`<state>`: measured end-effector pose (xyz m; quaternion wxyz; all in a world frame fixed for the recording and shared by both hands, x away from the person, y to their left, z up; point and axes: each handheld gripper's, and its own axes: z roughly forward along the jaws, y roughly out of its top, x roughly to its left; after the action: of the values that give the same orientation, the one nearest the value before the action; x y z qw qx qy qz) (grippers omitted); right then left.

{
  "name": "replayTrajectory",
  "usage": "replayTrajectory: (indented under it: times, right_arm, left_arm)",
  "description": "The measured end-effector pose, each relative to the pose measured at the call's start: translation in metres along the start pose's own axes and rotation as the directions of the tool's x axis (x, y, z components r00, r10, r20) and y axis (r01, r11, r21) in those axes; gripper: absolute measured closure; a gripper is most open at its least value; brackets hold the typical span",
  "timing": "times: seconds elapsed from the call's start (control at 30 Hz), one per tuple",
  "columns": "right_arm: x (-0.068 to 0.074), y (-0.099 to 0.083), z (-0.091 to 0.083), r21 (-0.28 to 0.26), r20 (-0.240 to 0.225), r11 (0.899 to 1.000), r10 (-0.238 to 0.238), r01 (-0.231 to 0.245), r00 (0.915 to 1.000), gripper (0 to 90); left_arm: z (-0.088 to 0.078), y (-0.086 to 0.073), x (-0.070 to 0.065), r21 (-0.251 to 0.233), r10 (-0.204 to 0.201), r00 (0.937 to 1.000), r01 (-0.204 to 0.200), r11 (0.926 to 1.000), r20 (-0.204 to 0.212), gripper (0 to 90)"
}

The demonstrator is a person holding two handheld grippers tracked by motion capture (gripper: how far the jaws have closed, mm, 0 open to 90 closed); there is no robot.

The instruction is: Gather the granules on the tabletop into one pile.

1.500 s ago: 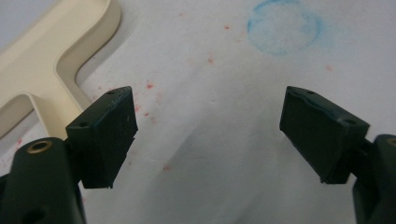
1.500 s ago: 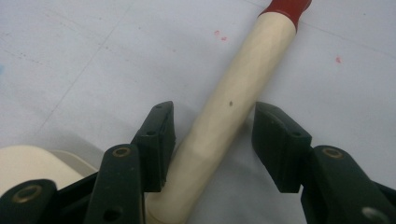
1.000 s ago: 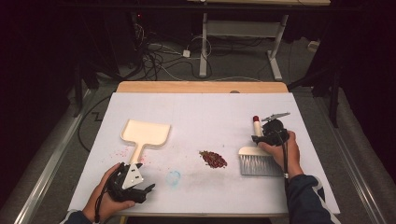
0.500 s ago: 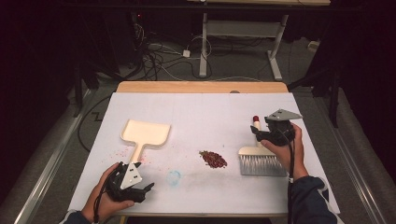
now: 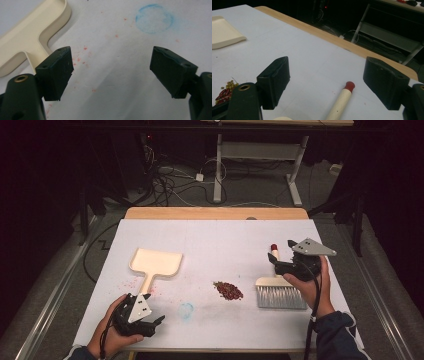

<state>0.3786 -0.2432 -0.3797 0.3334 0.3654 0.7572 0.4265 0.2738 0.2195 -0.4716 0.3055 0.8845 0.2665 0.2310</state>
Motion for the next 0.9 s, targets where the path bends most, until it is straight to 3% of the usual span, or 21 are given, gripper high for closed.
replayTrajectory:
  times: [0.17,0.63,0.9]
  right_arm:
    - [0.006,0.001,-0.005,-0.017,0.009,1.000,-0.027,0.027,0.9996,19.4]
    - [0.022,0.004,-0.025,-0.073,-0.018,0.996,-0.061,0.059,0.9980,19.1]
    - [0.030,-0.001,-0.037,-0.080,-0.031,0.993,-0.089,0.086,0.9955,19.1]
  left_arm:
    - [0.000,0.000,0.000,0.000,0.000,1.0000,0.000,1.0000,0.000,18.2]
    - [-0.001,0.000,0.000,-0.006,-0.002,1.0000,0.002,1.0000,0.000,18.3]
    - [-0.001,0.000,0.000,-0.005,0.001,1.0000,-0.001,1.0000,-0.003,18.2]
